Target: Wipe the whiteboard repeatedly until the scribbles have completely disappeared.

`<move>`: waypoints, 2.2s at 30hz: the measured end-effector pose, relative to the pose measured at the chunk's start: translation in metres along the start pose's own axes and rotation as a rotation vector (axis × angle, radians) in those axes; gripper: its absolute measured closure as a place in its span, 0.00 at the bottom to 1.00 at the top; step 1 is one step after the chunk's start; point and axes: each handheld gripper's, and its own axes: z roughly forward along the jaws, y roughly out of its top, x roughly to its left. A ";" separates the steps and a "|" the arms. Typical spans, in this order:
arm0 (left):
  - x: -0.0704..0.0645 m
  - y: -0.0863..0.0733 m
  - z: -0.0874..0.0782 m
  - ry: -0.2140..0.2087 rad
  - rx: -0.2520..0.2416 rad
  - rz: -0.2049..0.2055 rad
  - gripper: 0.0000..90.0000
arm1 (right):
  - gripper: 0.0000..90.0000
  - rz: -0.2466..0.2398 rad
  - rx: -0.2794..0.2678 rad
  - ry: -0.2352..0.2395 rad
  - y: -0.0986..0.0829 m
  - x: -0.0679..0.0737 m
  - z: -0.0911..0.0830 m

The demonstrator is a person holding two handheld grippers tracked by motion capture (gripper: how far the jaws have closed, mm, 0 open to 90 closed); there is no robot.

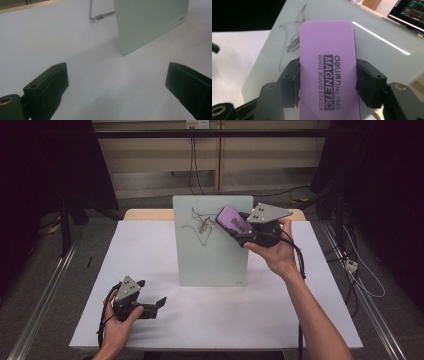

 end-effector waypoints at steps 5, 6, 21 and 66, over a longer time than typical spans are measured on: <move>0.000 0.000 0.001 -0.002 0.006 0.011 0.05 | 0.46 0.006 -0.011 -0.035 0.010 -0.008 -0.004; -0.001 0.000 0.001 -0.003 0.006 0.010 0.05 | 0.46 0.004 -0.010 -0.036 0.011 -0.009 -0.004; -0.001 0.000 0.001 -0.005 0.007 0.009 0.05 | 0.46 -0.034 0.037 0.045 -0.005 0.024 0.020; -0.001 0.000 0.001 -0.009 0.002 0.007 0.05 | 0.46 -0.024 0.023 0.016 0.029 0.021 0.032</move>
